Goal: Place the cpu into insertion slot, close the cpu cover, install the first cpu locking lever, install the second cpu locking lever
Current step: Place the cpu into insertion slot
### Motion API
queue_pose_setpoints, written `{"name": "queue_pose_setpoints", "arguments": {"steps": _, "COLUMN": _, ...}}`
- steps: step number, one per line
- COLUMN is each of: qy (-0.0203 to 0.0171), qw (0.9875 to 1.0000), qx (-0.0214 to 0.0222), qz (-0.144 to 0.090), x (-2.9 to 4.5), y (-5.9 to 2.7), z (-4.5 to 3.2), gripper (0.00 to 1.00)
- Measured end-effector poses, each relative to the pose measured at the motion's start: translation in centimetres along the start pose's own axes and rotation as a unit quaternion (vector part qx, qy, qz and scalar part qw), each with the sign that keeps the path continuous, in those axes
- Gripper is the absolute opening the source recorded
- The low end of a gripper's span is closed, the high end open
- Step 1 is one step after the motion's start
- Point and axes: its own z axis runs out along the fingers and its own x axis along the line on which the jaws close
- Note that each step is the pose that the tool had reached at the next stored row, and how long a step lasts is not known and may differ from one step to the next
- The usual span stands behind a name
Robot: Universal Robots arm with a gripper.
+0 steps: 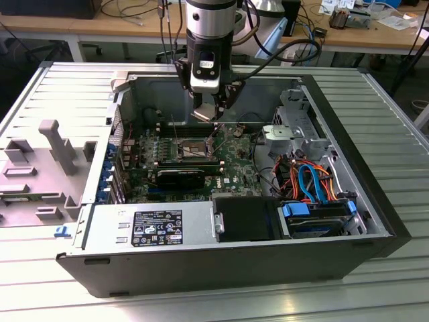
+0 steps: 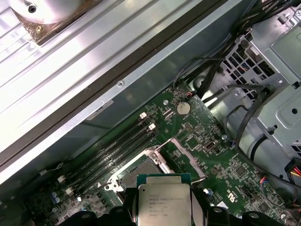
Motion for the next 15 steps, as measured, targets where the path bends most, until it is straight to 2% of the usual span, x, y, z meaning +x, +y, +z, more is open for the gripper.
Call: {"name": "queue_pose_setpoints", "arguments": {"steps": 15, "qy": -0.0011, "qw": 0.9999, "qx": -0.0002, "qz": 0.012, "x": 0.00, "y": 0.00, "z": 0.00, "gripper": 0.54}}
